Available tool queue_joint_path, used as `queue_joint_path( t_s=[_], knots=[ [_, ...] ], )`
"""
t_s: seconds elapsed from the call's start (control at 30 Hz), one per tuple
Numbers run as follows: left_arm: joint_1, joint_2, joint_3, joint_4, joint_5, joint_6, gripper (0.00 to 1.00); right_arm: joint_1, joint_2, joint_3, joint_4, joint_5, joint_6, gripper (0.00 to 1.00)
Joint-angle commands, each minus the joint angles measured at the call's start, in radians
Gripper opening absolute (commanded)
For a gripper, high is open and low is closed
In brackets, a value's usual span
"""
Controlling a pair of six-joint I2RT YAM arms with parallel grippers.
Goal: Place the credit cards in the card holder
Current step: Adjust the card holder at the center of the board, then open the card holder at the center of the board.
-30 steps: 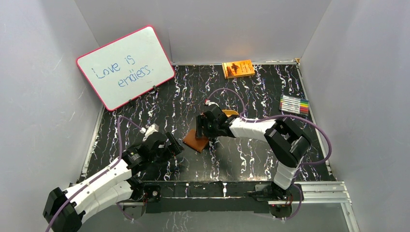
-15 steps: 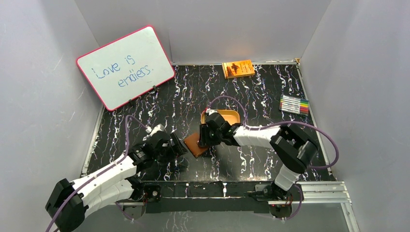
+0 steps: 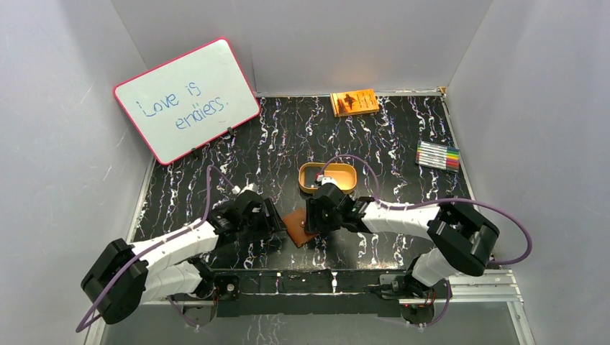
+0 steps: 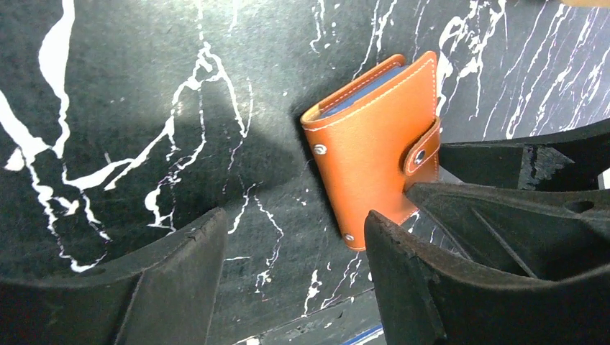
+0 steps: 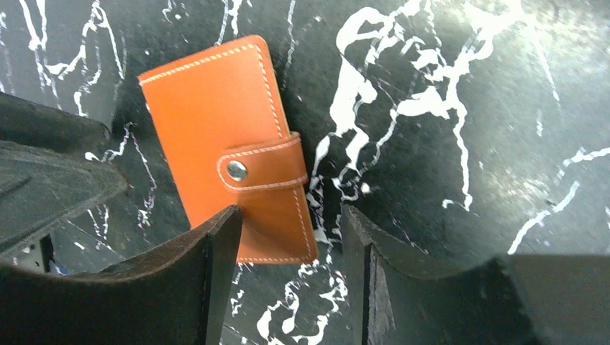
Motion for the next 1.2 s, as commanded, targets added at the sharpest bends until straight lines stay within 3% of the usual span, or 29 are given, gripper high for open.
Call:
queue_joint_path(
  t_s=[0.0,0.27,0.47,0.73,1.17],
  knots=[
    [0.004,0.030,0.061,0.016,0.027,0.059,0.66,0.004,-0.075,0.007,-0.104,0.051,-0.026,0.64],
    [0.011,0.053,0.087,0.053,0.033,0.061,0.67,0.068,-0.146,0.146,-0.306,0.203,-0.103,0.68],
    [0.043,0.126,0.092,0.190,0.125,-0.004,0.65,0.119,-0.083,0.219,-0.330,0.285,-0.102,0.62],
    [0.094,0.228,0.124,0.286,0.205,-0.060,0.54,0.185,0.086,0.326,-0.341,0.356,-0.061,0.57],
    [0.114,0.319,0.139,0.306,0.233,-0.068,0.38,0.198,0.152,0.347,-0.356,0.365,-0.053,0.55]
  ],
)
